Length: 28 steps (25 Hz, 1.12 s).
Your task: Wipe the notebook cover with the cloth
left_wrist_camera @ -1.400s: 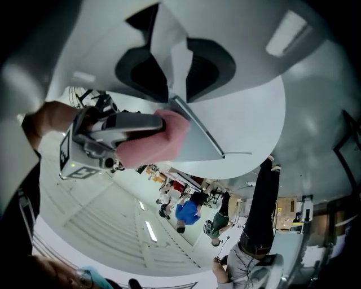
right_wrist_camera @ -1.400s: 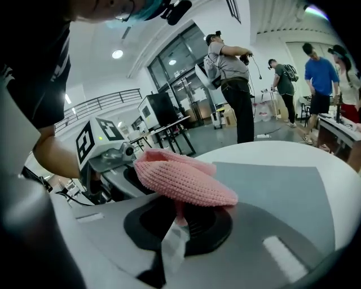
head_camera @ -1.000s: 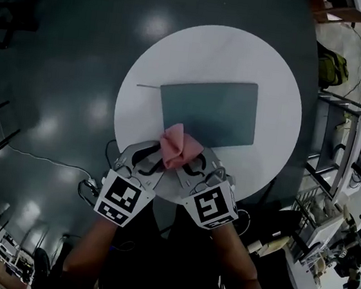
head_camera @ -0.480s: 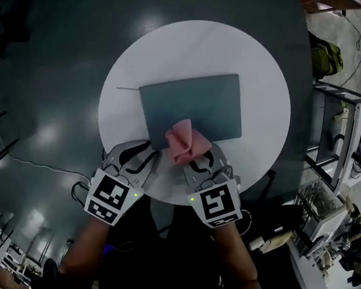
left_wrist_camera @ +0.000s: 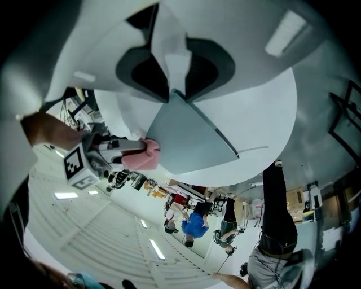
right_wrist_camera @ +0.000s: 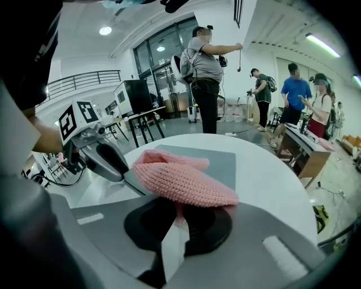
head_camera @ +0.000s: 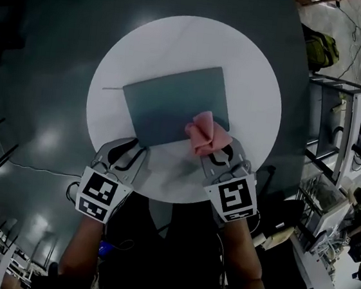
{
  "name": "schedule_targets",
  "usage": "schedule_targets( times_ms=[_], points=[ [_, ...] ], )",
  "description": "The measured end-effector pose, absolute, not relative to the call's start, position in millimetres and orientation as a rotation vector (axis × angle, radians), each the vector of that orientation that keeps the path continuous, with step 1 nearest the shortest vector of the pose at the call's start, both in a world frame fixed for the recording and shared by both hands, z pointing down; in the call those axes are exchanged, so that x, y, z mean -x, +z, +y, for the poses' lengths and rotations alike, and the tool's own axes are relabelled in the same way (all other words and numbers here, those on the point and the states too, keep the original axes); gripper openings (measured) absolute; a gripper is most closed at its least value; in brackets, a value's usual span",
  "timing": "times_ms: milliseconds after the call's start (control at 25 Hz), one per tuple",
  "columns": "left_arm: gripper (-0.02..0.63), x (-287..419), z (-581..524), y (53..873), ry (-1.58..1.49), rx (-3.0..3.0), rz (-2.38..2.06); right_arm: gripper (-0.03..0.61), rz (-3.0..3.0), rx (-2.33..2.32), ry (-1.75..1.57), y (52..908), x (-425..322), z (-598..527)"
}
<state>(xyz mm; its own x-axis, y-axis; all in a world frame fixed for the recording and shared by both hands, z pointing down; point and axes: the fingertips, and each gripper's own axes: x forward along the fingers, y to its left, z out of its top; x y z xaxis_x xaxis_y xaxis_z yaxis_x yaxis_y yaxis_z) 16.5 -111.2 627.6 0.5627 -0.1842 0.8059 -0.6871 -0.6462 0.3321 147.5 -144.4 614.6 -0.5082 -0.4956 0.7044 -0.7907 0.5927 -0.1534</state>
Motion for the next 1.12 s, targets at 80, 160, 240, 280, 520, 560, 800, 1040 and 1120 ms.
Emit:
schedule_targets(
  times_ms=[80,160,240,280,520,560,800,1040,1120],
  points=[
    [0.094,-16.8,-110.2,628.3,1.012,-2.143,-0.701,0.027,-2.185,-1.038,0.612,615.1,-161.4,-145.4],
    [0.094,-18.2,-109.7,628.1,1.018,-2.134,-0.706,0.028,-2.163,-1.061,0.605,615.5,-175.0,-146.2],
    [0.094,-19.7,-109.5,628.0,1.023,-2.132,-0.710,0.026,-2.145,-1.084,0.604,615.9,-187.6,-147.4],
    [0.094,-20.3,-109.7,628.2,1.023,-2.131,-0.711,0.026,-2.136,-1.095,0.603,616.2,-193.3,-148.3],
    [0.094,-20.6,-109.7,629.3,1.016,-2.137,-0.730,0.026,-2.041,-1.171,0.605,617.8,-226.8,-150.0],
    [0.094,-21.2,-109.2,629.1,1.016,-2.137,-0.729,0.026,-2.021,-1.187,0.597,616.5,-232.5,-149.6],
    [0.094,-20.2,-109.6,628.4,1.001,-2.145,-0.730,0.026,-2.174,-1.172,0.490,567.8,-194.0,-162.4],
    [0.092,-16.2,-109.2,627.8,0.987,-2.153,-0.726,0.026,-2.364,-0.921,0.521,556.4,-81.0,-163.3],
    [0.092,-12.3,-110.8,627.9,0.988,-2.156,-0.724,0.026,-2.388,-0.857,0.554,563.5,-49.2,-161.4]
  ],
)
